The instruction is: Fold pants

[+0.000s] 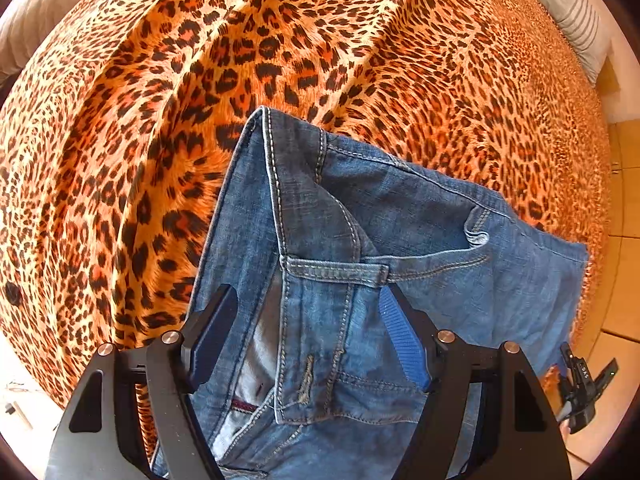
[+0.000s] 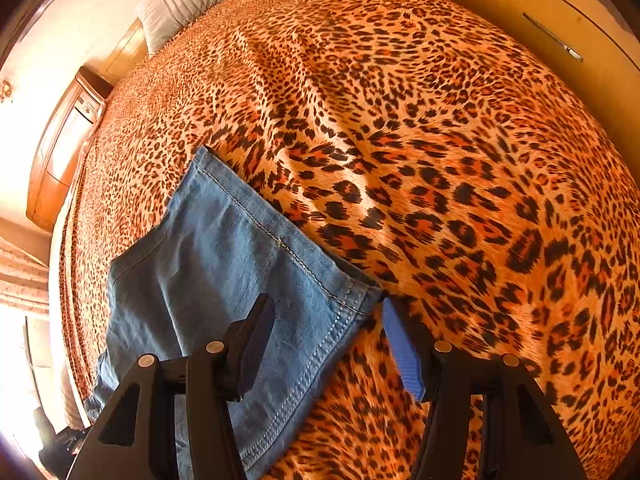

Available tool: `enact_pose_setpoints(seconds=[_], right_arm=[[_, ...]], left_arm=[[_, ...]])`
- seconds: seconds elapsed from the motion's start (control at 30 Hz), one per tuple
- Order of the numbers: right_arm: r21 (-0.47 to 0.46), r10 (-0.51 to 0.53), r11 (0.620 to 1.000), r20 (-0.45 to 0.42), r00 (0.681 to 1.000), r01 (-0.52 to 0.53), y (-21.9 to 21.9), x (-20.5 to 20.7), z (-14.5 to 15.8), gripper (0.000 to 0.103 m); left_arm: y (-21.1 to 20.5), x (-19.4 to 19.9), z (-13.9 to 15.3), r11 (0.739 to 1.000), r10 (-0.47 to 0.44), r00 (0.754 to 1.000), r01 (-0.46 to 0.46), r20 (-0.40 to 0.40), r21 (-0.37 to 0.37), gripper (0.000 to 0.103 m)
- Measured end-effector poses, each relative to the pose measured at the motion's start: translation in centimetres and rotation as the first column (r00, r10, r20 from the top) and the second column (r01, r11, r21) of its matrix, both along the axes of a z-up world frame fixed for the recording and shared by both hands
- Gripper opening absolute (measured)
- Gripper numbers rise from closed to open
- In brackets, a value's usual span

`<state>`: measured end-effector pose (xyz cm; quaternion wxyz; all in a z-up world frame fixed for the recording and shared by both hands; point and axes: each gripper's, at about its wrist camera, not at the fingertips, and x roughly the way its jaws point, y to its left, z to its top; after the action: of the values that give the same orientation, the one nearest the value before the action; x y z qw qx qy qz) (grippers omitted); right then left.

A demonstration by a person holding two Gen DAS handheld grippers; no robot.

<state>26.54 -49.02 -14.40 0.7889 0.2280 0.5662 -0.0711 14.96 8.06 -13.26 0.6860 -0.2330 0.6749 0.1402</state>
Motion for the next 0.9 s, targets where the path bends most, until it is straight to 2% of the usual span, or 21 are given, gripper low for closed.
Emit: enact_pose_setpoints(seconds=[0.03, 0.07, 0.13, 0.2, 0.27, 0.37, 0.4, 0.47, 0.5, 0.53, 0.57, 0.6, 0.77, 0.83, 0.9], right_arm=[[-0.032, 0.032, 0.999, 0.002, 0.999, -0.032, 0.6, 0.1, 0.1, 0.008], [-0.042, 0.047, 0.998, 0.021, 0.999, -0.046, 0.9, 0.1, 0.5, 0.009], [-0.039, 0.031, 0.999, 0.085, 0.996, -0.027, 0.2, -1.0, 1.9, 0.009], [-0.022, -0.047, 0.999, 0.095, 0.994, 0.049, -2.0, -3.1, 1.8, 0.009], [0.013, -0.077, 0.997, 0.012, 0.997, 0.077, -3.4, -4.8, 0.2, 0.009], [0.016, -0.047, 0.999, 0.016, 0.999, 0.046, -3.4, -6.1, 0.5, 0.018], [0.030, -0.060, 0.998, 0.026, 0.998, 0.059, -3.8, -6.3, 1.1, 0.028], [0.047, -0.089, 0.995, 0.078, 0.993, 0.085, -5.0, -6.5, 2.9, 0.036], [0.040, -0.091, 0.995, 0.102, 0.991, 0.087, -5.3, -6.1, 3.7, 0.043], [0.031, -0.081, 0.996, 0.114, 0.990, 0.078, -5.5, -5.5, 4.4, 0.052], [0.017, -0.066, 0.998, 0.115, 0.991, 0.065, -5.5, -4.5, 4.8, 0.055], [0.003, -0.049, 0.999, 0.112, 0.993, 0.049, -5.2, -3.3, 5.1, 0.055], [0.007, 0.020, 1.000, 0.087, 0.996, -0.021, -2.9, 2.4, 4.5, 0.055], [0.043, 0.033, 0.998, 0.073, 0.997, -0.037, -2.2, 5.6, 3.2, 0.058], [0.038, 0.046, 0.998, 0.057, 0.997, -0.048, -1.3, 7.7, 2.7, 0.060]], left_arm=[[-0.2, 0.2, -0.2, 1.000, -0.004, 1.000, 0.004, -0.011, 0.030, 0.071], [-0.1, 0.0, -0.2, 0.999, -0.003, 1.000, 0.004, -0.016, 0.048, 0.066], [-0.2, 0.0, -0.5, 0.999, -0.008, 1.000, 0.009, -0.016, 0.052, 0.047], [-0.8, 0.6, -1.3, 0.995, -0.021, 0.999, 0.023, -0.024, 0.092, 0.046], [-0.8, 0.5, -2.1, 0.994, -0.035, 0.999, 0.038, -0.032, 0.104, 0.044], [-0.3, 0.4, -1.7, 0.997, -0.050, 0.999, 0.050, -0.019, 0.051, 0.043], [0.4, -0.1, -0.7, 0.999, -0.043, 0.999, 0.043, 0.006, 0.025, 0.043], [2.6, -0.1, 1.5, 1.000, -0.001, 0.997, 0.001, 0.077, 0.006, 0.044], [3.6, 0.2, 2.3, 1.000, 0.018, 0.994, -0.016, 0.109, -0.012, 0.052], [4.4, 0.6, 2.7, 0.999, 0.032, 0.992, -0.029, 0.119, -0.030, 0.068], [5.1, 1.2, 2.8, 0.998, 0.043, 0.993, -0.038, 0.113, -0.048, 0.074], [5.5, 1.7, 2.8, 0.997, 0.050, 0.993, -0.043, 0.109, -0.067, 0.075], [4.3, 4.0, 0.4, 0.989, 0.044, 0.998, -0.038, 0.037, -0.146, 0.075], [3.2, 3.7, -0.3, 0.983, 0.049, 0.999, -0.046, 0.012, -0.177, 0.075], [2.6, 4.1, -0.9, 0.979, 0.049, 0.999, -0.048, -0.002, -0.201, 0.075]])
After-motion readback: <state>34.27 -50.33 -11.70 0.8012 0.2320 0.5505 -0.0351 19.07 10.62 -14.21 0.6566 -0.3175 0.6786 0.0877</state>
